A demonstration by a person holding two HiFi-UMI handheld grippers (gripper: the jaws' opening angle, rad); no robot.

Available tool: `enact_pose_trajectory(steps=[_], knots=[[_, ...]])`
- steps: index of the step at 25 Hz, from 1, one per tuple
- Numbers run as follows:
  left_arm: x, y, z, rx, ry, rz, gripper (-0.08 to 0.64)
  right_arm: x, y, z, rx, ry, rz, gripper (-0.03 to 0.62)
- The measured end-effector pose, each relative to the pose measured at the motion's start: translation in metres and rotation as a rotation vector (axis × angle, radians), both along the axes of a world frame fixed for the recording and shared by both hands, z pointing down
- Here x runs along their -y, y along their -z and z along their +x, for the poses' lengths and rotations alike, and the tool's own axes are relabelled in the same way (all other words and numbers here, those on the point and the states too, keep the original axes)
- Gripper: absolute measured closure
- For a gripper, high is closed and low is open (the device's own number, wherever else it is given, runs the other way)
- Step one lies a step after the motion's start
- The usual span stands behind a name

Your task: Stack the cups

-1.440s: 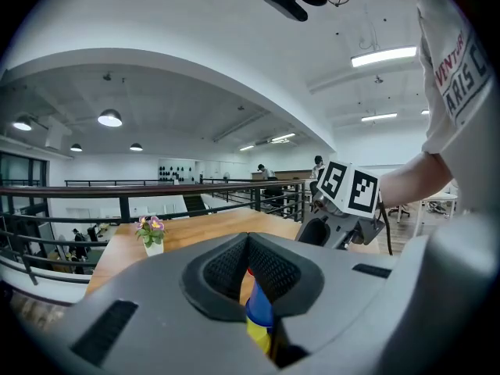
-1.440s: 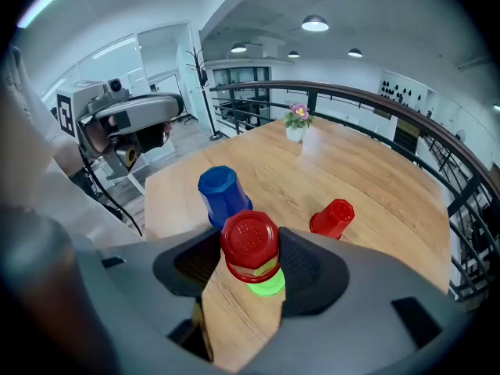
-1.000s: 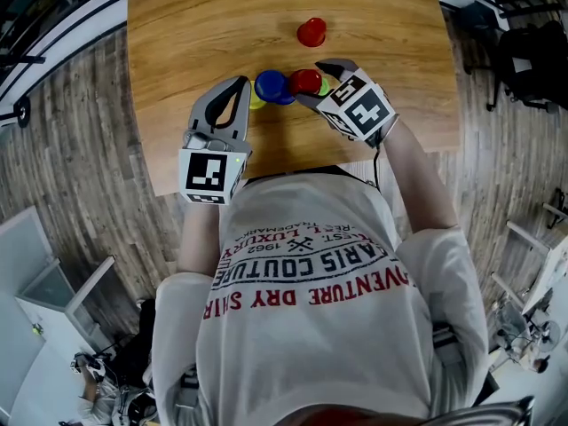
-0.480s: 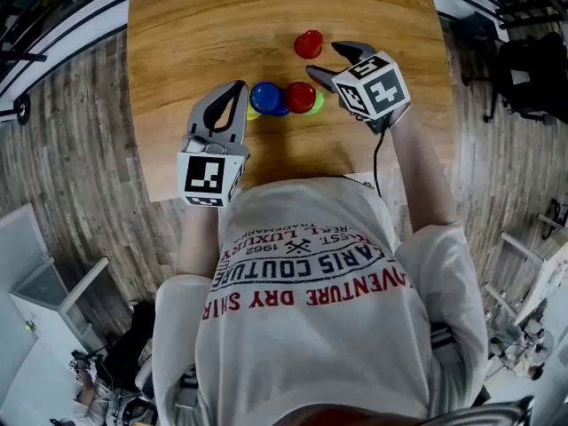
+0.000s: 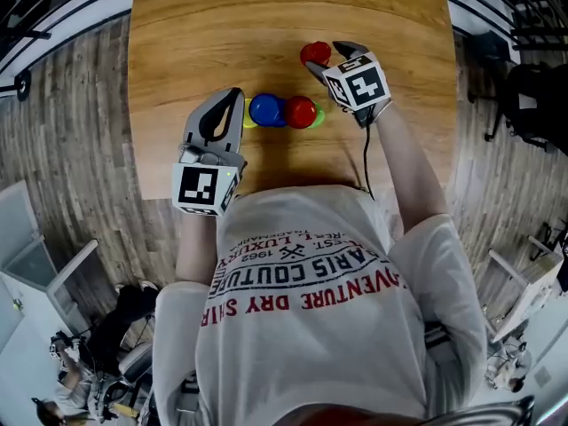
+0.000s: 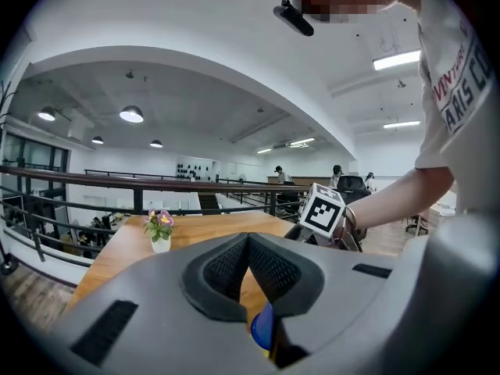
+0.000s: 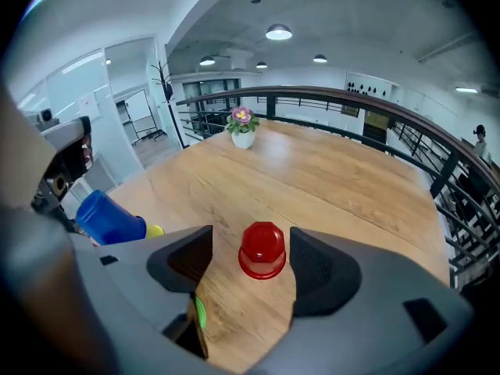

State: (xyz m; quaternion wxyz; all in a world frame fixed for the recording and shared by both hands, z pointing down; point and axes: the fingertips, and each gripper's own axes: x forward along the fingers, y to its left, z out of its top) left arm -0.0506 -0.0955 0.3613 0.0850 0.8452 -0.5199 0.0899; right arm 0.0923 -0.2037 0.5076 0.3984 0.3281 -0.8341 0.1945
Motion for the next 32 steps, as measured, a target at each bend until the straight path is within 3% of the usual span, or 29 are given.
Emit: enact_pose_trajectory(steps=[9, 12, 17, 25, 32], knots=[[0.008, -0.009, 0.000, 0.007, 0.052, -0.023, 0.546, 0.009, -0.044, -0.001, -0.034, 0.032, -0.066, 0.282], [0.009, -0.014, -0.001, 0.019, 0.073, -0.033, 0.546, 0.012, -0.049, -0.002, -0.029, 0.044, -0.053, 0.336], [0.003, -0.017, 0.004, 0.035, 0.098, -0.036, 0.546, 0.013, -0.046, -0.004, -0.011, 0.077, -0.038, 0.341], [-0.009, -0.009, 0.010, 0.039, 0.116, -0.008, 0.546, 0.004, -0.014, 0.007, 0.028, 0.060, -0.009, 0.344], [-0.020, 0.003, 0.003, 0.041, 0.037, 0.029, 0.546, -0.012, 0.038, 0.015, 0.016, -0.014, 0.054, 0.344]])
